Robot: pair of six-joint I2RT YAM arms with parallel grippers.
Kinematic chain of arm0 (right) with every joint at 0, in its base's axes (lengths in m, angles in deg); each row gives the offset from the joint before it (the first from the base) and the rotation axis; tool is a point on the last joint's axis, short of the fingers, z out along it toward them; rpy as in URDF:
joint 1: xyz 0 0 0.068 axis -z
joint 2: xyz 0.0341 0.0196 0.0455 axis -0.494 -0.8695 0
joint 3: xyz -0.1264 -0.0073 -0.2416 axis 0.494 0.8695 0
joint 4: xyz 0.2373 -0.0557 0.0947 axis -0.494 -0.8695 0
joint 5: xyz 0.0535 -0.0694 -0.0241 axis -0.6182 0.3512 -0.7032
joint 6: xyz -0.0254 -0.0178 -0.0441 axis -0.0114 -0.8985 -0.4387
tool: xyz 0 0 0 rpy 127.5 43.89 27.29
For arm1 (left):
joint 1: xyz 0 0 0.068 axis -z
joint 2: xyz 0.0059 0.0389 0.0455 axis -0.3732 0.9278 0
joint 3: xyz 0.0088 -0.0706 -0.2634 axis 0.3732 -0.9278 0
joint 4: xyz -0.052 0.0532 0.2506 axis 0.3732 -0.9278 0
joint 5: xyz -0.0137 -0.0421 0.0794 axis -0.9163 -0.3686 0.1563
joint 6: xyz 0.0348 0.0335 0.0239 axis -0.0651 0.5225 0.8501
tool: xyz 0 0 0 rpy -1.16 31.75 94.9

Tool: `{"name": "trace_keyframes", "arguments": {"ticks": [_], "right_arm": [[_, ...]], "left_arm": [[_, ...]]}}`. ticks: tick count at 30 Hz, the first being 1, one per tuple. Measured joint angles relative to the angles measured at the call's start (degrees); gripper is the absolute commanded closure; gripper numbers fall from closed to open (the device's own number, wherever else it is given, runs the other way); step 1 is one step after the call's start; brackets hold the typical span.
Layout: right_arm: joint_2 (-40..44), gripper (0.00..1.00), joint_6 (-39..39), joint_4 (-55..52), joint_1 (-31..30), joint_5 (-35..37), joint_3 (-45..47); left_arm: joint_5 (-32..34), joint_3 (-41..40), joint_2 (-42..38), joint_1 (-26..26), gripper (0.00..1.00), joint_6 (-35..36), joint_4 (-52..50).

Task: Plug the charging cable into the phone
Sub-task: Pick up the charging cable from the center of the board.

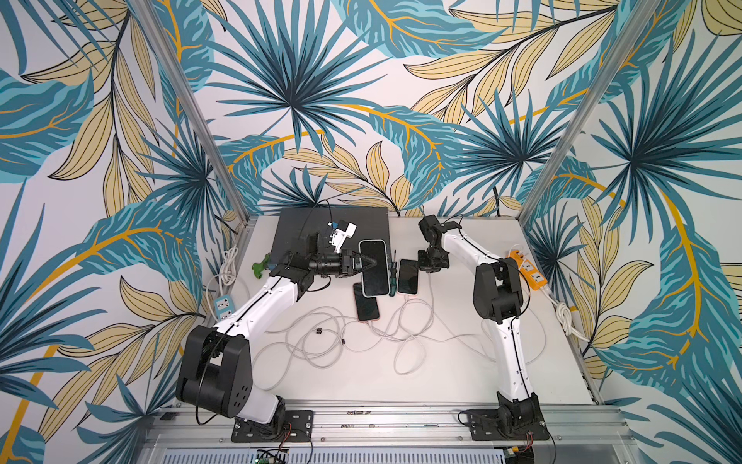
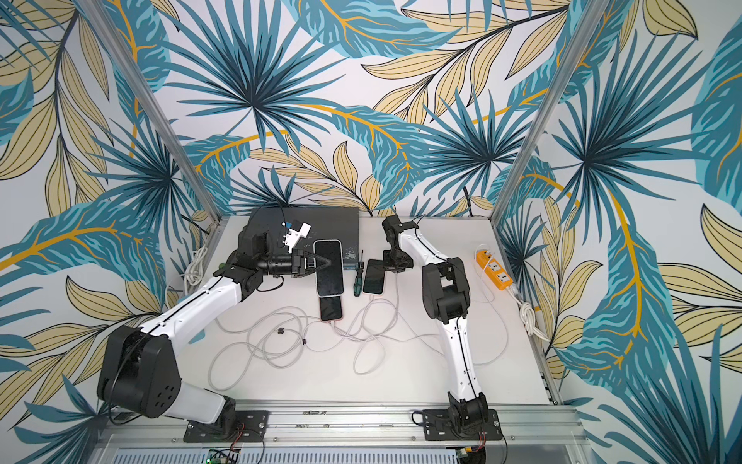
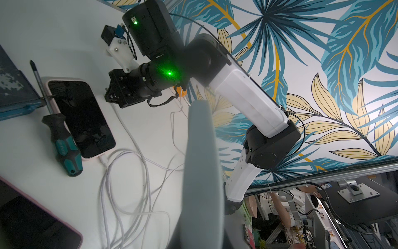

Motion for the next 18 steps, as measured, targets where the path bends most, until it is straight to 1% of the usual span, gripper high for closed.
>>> {"name": "trace_keyframes", "arguments": {"ticks": [5,7,10,13,16,18], "right_arm": [[2.0,1.0,-0.8,3.1,0.0,-0.5,3.5],[3.7,1.0,-2.4,5.7,0.1,-2.5,6.5],[9.2,1.0,-6.2,11.0,0.1,-7.2,14.3],[19.4,1.0,-10.6,16.7,0.1,-14.1,23.7],[33.2,1.0,-14.5,23.6,0.1,-22.7,32.4],[43.1,1.0,-17.5,29.7,0.1,-29.8,38.0]], "left_arm": [[0.0,0.0,0.0,0.0,1.0,0.0,-0.1],[0.1,0.0,0.0,0.0,1.0,0.0,-0.2],[0.1,0.0,-0.1,0.0,1.0,-0.2,-0.1],[0.3,0.4,-0.6,-0.1,1.0,-0.6,-0.2],[0.5,1.7,-1.2,-0.1,1.0,-1.7,0.5],[0.7,2.8,-1.9,-0.1,1.0,-2.7,1.6]]}}
